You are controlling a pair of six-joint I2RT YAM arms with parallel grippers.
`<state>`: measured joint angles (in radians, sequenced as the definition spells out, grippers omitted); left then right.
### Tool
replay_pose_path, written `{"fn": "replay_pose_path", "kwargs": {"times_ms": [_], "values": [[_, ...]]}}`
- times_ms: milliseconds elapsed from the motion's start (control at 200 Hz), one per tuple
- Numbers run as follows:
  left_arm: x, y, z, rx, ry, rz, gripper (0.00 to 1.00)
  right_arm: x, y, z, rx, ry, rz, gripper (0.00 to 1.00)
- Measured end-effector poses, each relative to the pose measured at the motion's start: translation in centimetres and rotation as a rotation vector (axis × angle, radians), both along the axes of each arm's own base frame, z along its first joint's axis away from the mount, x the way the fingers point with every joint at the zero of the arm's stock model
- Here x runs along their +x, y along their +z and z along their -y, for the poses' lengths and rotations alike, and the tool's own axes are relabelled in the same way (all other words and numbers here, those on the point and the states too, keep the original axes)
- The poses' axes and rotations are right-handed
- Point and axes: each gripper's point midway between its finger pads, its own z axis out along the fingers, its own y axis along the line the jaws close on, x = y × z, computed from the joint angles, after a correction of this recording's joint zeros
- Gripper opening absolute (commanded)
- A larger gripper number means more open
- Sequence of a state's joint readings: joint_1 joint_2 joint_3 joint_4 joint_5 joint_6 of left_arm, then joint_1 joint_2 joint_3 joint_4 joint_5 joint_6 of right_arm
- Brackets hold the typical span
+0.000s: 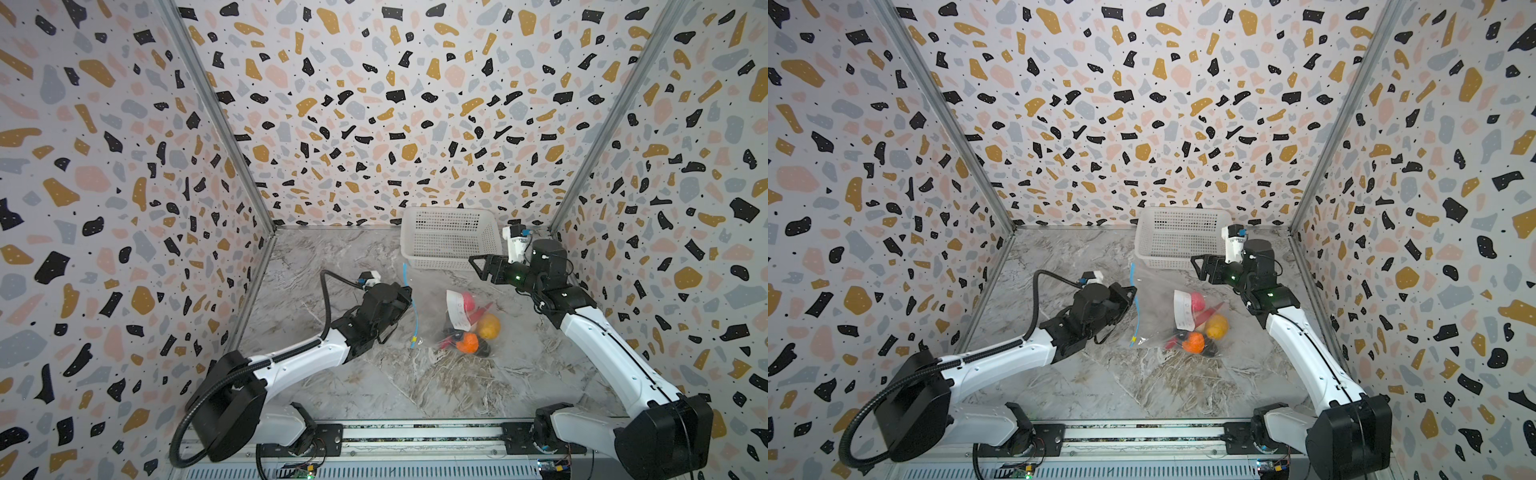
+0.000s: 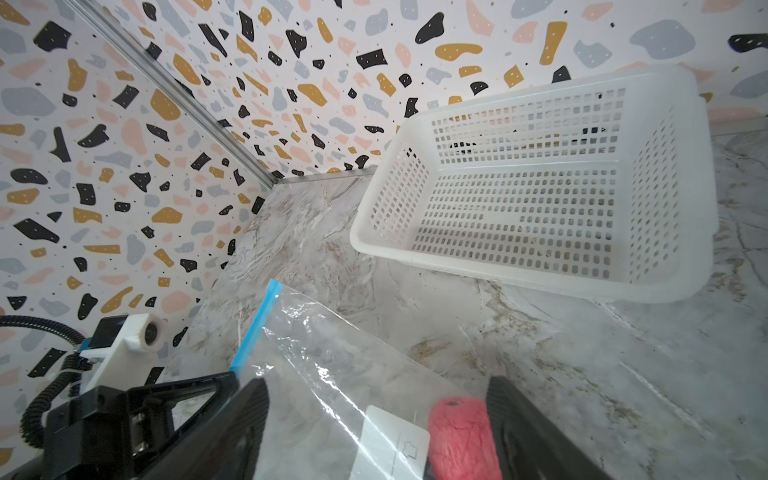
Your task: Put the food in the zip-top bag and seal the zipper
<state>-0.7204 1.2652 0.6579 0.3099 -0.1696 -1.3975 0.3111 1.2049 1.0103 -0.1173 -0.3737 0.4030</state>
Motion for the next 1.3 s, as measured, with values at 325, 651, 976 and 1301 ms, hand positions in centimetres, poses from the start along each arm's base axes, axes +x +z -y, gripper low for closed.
{"fn": "replay_pose_path", "kwargs": {"times_ms": [325, 651, 976, 1301], "values": [[-2.0, -13.2, -7.9, 0.167, 0.025, -0.202, 0.00, -4.5, -9.6, -5.6, -0.152, 0.158, -0.147, 0.79], [-0.5, -16.3, -7.5, 0.332, -0.163, -0.169, 0.20, -5.3, -14.5, -6.2, -0.335, 0.166, -0.145, 0.66], [0.3, -13.1, -7.2, 0.466, -0.256, -0.059, 0.67, -6.8, -17.6, -3.8, -0.430, 0.119, -0.159, 0.68], [0.2, -9.4, -8.6, 0.586, -0.251, 0.042, 0.99, -5.6, -16.5, -2.1, -0.360, 0.061, -0.114, 0.81]]}}
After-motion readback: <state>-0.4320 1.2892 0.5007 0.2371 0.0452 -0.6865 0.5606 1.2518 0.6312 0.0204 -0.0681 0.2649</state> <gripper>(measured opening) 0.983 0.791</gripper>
